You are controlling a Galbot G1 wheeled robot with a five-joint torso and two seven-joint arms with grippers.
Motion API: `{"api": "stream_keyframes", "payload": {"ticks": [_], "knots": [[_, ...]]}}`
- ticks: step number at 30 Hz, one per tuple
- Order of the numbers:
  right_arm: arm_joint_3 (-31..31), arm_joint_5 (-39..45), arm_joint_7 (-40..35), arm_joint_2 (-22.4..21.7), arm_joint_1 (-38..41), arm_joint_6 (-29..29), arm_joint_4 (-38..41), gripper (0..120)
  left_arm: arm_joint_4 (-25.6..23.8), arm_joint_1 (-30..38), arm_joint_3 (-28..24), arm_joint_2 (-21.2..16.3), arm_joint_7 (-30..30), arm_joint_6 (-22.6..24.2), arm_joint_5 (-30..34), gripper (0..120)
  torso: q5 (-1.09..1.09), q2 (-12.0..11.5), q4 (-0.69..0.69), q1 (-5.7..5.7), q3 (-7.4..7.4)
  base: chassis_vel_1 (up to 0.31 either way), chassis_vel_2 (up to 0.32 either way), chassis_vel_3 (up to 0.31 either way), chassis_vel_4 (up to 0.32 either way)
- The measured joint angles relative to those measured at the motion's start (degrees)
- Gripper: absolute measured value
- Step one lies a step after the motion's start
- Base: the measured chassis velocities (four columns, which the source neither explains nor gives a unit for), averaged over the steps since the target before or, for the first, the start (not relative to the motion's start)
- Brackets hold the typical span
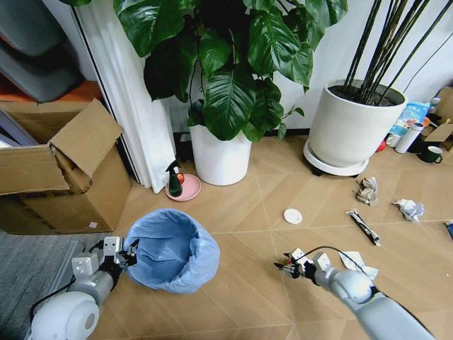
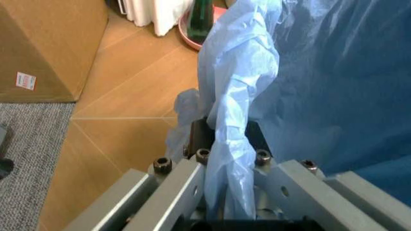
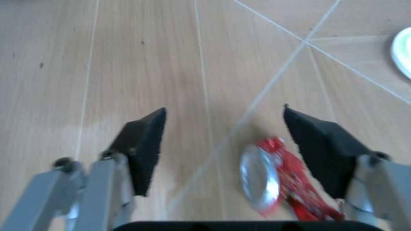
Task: Pick up the trash bin and place the garbage on the floor into it.
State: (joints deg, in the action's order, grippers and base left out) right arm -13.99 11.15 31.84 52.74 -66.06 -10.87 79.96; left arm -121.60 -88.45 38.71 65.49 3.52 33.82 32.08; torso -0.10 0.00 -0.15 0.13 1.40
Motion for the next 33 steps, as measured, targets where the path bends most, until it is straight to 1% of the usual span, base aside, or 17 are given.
{"api": "stream_keyframes", "payload": {"ticks": [1,6,7,9,11,17,23,33], "knots": [[0.0,0.0,0.0,0.0,0.0,0.0,0.0,73,0.0,0.0,0.0,0.0,0.0,0.0,0.0,0,0.0,0.0,0.0,0.0,0.0,0.0,0.0,0.0,0.0],[-3.22,-2.14,2.89,-1.87,-0.92,0.15,-0.05,95,-0.19,-0.26,0.2,0.09,-0.3,-0.02,-0.08,0,0.0,0.0,0.01,0.0,0.0,0.0,0.0,0.0,0.0],[-3.22,-2.14,2.89,-1.87,-0.92,0.15,-0.05,95,-0.19,-0.26,0.2,0.09,-0.3,-0.02,-0.08,0,0.0,0.0,0.01,0.0,0.0,0.0,0.0,0.0,0.0],[-4.61,-2.31,4.34,-2.7,-1.83,0.13,0.17,100,-0.3,-0.34,0.25,0.09,-0.36,-0.06,-0.1,0,0.0,0.0,0.0,0.0,0.0,0.0,0.0,0.0,0.0],[-5.64,-2.64,5.49,-3.44,-2.65,0.2,0.05,100,-0.36,-0.41,0.25,0.13,-0.47,-0.1,-0.1,0,-0.01,0.0,0.0,0.0,0.0,0.0,0.0,0.0,0.0],[-7.32,-2.84,5.86,-3.56,-3.76,0.37,-1.46,100,-0.37,-0.48,0.15,0.25,-0.78,-0.2,-0.28,0,-0.01,0.0,-0.01,0.0,0.0,0.0,0.0,0.0,0.0],[-7.79,-3.02,5.12,-2.14,-2.7,0.36,-4.89,100,-0.44,-0.55,0.04,0.07,-1.23,-0.27,-0.37,0,0.0,0.0,-0.01,0.0,0.0,0.0,0.0,0.0,0.0],[-4.94,-4.02,3.44,1.67,2.23,0.26,-12.83,100,-0.86,-1.18,0.01,0.05,-1.68,-0.67,-0.83,0,0.0,-0.01,0.0,0.0,0.0,0.0,0.0,0.0,0.0]]}}
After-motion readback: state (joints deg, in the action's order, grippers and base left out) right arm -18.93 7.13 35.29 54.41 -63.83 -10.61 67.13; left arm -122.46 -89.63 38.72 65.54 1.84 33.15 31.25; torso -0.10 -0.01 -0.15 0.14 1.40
